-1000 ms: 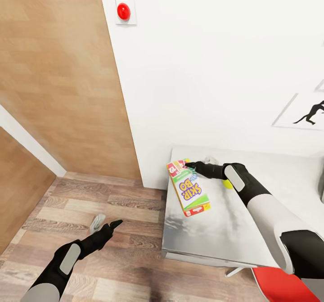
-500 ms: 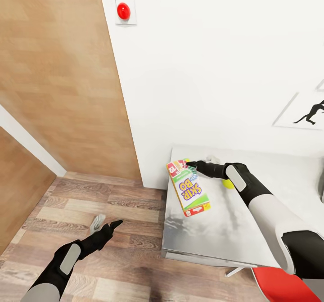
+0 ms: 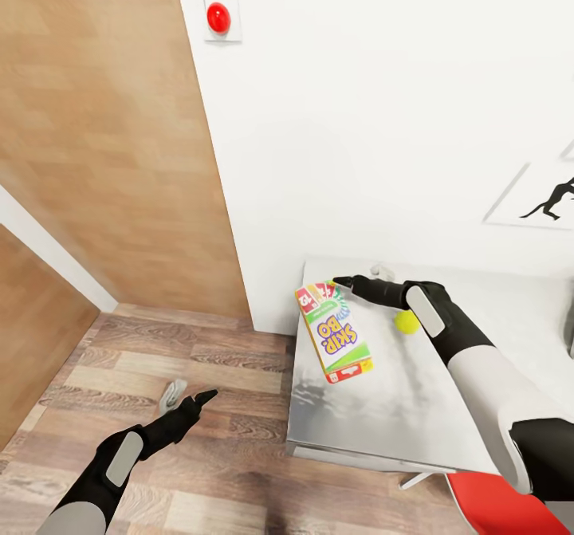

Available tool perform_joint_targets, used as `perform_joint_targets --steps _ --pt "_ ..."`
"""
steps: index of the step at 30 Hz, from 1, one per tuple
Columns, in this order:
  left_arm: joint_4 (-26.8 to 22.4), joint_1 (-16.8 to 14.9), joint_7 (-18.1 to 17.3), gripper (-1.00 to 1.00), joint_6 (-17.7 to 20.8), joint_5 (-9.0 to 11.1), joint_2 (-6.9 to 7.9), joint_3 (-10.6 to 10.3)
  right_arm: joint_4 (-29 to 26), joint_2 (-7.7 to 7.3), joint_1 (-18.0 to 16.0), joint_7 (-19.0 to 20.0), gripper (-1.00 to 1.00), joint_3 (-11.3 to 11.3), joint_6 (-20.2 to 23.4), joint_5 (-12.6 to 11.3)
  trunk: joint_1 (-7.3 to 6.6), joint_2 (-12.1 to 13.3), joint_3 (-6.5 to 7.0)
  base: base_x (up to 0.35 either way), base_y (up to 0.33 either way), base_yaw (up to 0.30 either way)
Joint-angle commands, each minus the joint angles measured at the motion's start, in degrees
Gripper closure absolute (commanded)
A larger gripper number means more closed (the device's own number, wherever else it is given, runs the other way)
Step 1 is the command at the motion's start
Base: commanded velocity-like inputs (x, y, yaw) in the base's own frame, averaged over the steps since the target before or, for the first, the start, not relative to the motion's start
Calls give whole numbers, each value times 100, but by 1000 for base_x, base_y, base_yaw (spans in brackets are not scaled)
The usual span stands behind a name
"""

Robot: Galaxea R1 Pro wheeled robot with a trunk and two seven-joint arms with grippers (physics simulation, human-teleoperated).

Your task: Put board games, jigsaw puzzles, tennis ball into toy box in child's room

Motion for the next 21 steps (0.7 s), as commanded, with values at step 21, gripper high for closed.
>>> perform_joint_targets --steps 21 --pt "-1 -4 -10 -100 45 16 -2 19 -162 -34 36 -13 -100 16 21 -13 3 -10 -176 0 0 0"
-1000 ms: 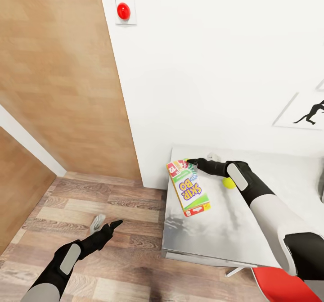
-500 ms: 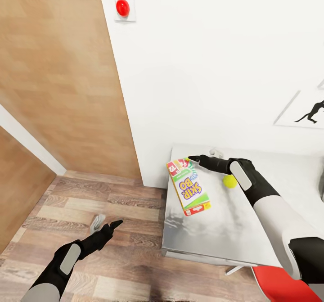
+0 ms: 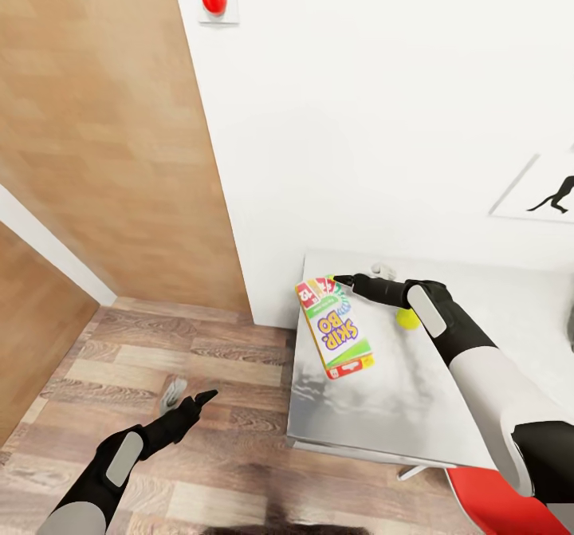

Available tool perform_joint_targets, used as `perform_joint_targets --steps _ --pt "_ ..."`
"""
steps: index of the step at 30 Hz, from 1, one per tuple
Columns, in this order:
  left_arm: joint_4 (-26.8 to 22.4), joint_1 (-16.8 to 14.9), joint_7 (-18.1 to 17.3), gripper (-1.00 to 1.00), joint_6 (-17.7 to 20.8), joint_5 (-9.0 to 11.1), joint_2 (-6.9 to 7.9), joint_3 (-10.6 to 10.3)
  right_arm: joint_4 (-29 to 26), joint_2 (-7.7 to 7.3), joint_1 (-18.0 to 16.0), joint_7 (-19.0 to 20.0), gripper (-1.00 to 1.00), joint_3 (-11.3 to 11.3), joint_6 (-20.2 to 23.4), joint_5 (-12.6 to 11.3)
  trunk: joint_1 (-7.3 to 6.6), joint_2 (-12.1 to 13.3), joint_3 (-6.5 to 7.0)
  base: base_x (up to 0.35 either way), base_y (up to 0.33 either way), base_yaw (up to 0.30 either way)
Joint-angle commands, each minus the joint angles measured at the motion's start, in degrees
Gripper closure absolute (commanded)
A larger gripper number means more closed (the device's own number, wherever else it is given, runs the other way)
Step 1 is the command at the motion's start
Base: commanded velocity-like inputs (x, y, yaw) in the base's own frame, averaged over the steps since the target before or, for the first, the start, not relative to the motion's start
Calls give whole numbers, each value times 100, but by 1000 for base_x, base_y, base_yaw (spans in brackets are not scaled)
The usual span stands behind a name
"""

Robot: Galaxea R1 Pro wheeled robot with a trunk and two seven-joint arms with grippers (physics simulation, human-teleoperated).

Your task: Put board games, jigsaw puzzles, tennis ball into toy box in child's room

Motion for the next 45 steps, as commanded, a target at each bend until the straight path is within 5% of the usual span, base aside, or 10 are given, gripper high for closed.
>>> perform_joint_targets --steps 1,45 --pt "-1 -4 -10 -100 44 21 -2 21 -3 -5 -4 10 -100 15 12 -3 3 -10 -18 0 0 0" --pt "-1 -4 -10 -100 48 38 5 22 -9 42 -1 2 -100 23 1 29 3 -10 -327 0 0 2"
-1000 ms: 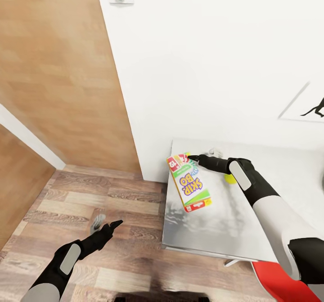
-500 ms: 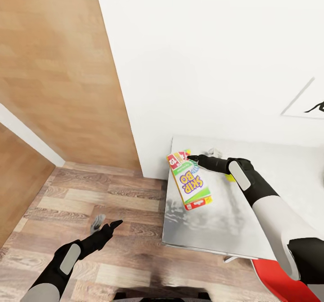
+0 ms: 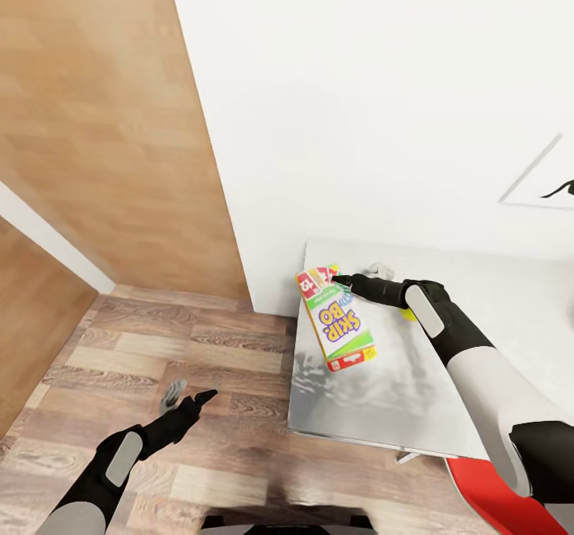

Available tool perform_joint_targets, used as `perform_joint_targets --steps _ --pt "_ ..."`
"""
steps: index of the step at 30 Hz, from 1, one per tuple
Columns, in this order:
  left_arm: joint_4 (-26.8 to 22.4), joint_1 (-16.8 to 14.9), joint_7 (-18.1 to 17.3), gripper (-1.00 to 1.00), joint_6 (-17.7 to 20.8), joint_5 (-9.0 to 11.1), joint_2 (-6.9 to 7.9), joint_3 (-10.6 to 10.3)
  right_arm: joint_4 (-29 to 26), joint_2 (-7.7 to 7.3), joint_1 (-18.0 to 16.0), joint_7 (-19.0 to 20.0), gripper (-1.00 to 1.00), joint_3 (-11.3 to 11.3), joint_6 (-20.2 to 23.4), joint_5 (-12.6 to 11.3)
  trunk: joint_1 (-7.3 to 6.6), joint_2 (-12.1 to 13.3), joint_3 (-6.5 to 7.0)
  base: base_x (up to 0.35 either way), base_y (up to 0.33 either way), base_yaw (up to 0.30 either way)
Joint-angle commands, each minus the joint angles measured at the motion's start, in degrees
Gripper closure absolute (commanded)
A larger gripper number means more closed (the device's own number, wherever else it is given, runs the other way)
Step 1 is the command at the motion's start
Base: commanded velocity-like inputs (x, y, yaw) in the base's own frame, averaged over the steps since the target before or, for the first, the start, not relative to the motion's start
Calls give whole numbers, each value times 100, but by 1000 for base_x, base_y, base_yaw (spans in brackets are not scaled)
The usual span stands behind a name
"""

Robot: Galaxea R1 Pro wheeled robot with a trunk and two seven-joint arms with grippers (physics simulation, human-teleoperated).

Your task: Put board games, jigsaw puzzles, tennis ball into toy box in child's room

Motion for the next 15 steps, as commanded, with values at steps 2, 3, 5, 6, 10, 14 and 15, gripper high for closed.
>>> perform_joint_targets --steps 2,3,5,6,10,14,15 --pt "-1 -4 -10 -100 44 21 -2 20 -2 -7 -4 10 -100 14 12 -2 3 -9 -7 0 0 112" --pt "-1 -4 -10 -100 44 21 -2 20 -2 -7 -4 10 -100 14 12 -2 3 -9 -7 0 0 130" --pt "-1 -4 -10 -100 43 21 -2 20 -2 -8 -4 10 -100 13 12 -1 3 -9 -5 0 0 169" --pt "-1 -4 -10 -100 43 21 -2 20 -2 -8 -4 10 -100 13 12 -1 3 -9 -4 0 0 180" --pt "-1 -4 -10 -100 43 21 -2 21 -2 -9 -4 10 -100 10 12 -5 3 -9 1 0 0 215" --pt "-1 -4 -10 -100 41 21 -1 21 -2 -10 -4 10 -100 10 12 -5 3 -9 8 0 0 243" --pt "-1 -4 -10 -100 43 21 -1 21 -2 -13 -4 10 -100 9 12 -6 3 -9 9 0 0 253"
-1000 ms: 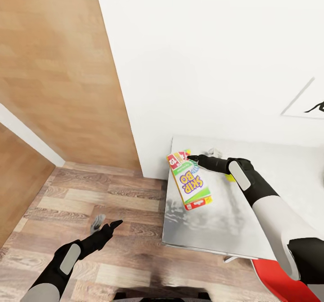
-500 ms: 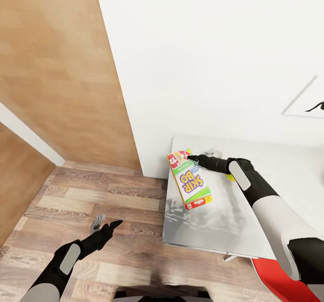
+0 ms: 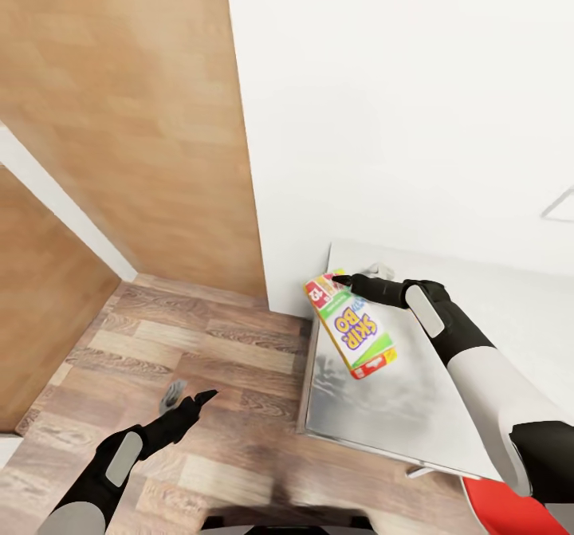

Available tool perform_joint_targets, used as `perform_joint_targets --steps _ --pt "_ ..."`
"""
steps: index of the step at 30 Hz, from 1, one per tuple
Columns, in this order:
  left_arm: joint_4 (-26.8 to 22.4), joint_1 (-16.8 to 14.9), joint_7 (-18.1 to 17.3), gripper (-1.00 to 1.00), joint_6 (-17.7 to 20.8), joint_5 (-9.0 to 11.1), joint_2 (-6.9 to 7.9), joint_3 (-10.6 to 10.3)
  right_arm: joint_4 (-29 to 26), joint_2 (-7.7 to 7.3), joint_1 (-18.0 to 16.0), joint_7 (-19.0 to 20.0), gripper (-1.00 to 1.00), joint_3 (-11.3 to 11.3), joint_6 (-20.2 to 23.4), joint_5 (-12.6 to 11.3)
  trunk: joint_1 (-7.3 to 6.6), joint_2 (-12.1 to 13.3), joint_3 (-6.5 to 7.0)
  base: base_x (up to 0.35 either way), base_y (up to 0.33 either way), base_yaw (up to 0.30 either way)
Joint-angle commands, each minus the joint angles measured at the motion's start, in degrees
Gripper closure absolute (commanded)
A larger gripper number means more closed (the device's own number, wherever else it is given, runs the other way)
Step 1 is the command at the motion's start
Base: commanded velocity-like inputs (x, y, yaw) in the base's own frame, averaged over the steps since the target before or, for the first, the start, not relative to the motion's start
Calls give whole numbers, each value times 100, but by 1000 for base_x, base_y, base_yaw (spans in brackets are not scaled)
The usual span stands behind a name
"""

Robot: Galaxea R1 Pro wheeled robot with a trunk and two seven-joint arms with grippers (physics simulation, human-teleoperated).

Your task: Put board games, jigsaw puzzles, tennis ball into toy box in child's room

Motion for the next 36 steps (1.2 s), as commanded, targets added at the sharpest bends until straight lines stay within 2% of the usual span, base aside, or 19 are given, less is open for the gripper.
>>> perform_joint_targets --steps 1,9,27,36 --pt "1 -5 -10 -100 44 19 -3 21 -4 -7 -3 10 -100 15 15 -7 3 -9 -6 0 0 253" --pt "1 -5 -10 -100 46 19 -3 21 -4 -26 -3 17 -100 13 18 -15 3 -9 -1 0 0 186" --pt "1 -5 -10 -100 42 19 -3 21 -4 -41 -3 19 -100 13 15 -19 3 -9 2 0 0 40" --pt "1 -5 -10 -100 46 14 -5 21 -4 -35 -3 17 -100 15 15 -13 3 -9 16 0 0 201"
